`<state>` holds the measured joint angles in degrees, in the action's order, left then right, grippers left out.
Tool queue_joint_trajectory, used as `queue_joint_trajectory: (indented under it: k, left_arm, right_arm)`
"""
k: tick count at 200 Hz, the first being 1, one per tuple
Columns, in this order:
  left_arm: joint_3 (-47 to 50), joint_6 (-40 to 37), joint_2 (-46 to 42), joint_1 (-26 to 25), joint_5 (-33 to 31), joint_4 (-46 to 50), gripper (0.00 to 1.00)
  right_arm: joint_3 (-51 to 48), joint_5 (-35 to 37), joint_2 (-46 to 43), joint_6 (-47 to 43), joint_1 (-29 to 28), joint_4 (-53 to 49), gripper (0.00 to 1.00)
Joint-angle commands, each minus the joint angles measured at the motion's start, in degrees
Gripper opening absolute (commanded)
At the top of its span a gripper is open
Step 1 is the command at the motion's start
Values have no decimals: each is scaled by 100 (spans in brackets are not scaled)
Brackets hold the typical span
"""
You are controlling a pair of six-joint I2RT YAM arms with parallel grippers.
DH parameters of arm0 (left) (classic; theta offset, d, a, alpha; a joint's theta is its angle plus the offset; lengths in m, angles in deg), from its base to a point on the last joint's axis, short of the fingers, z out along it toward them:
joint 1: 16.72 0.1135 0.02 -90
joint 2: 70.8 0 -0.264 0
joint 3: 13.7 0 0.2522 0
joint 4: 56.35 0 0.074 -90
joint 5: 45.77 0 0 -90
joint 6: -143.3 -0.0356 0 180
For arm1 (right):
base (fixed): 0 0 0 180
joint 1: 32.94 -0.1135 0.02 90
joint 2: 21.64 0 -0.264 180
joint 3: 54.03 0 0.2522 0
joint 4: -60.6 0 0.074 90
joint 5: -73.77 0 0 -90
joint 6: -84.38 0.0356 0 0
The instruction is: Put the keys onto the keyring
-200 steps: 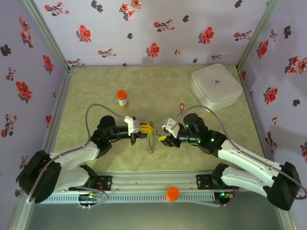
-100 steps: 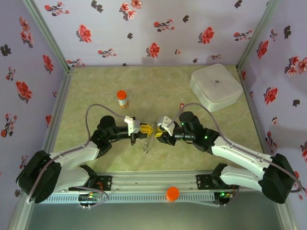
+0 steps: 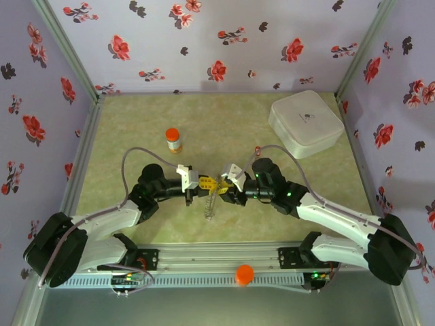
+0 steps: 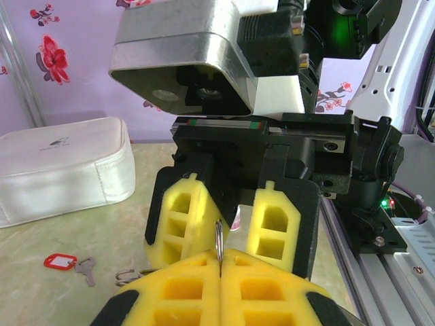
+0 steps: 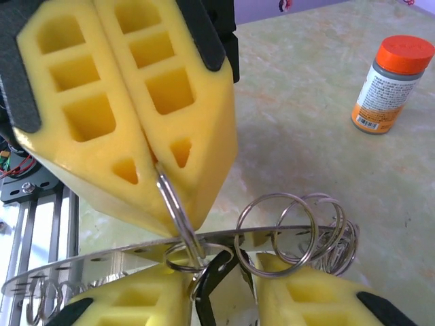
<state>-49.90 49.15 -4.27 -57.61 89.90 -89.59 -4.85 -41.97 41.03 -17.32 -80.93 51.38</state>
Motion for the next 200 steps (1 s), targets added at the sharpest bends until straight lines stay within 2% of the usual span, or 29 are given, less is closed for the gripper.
queue_joint_trajectory:
  k: [1, 34, 75, 163, 200]
  left_arm:
    - [-33, 54, -18, -7, 100, -314, 0]
    - [-33, 27, -6, -7, 82, -315, 0]
    - [-41, -39, 38, -7, 60, -294, 0]
    - [-42, -80, 84, -8, 52, -257, 0]
    - [-33, -217, 77, -8, -110, -127, 0]
  right_arm:
    - [-47, 2, -148, 81, -10, 194, 26]
    - [46, 232, -377, -48, -11, -300, 14]
    - [361, 292, -632, -102, -31, -917, 4]
    - [746, 255, -481, -212, -134, -1109, 0]
    - [808, 572, -750, -331, -156, -1489, 0]
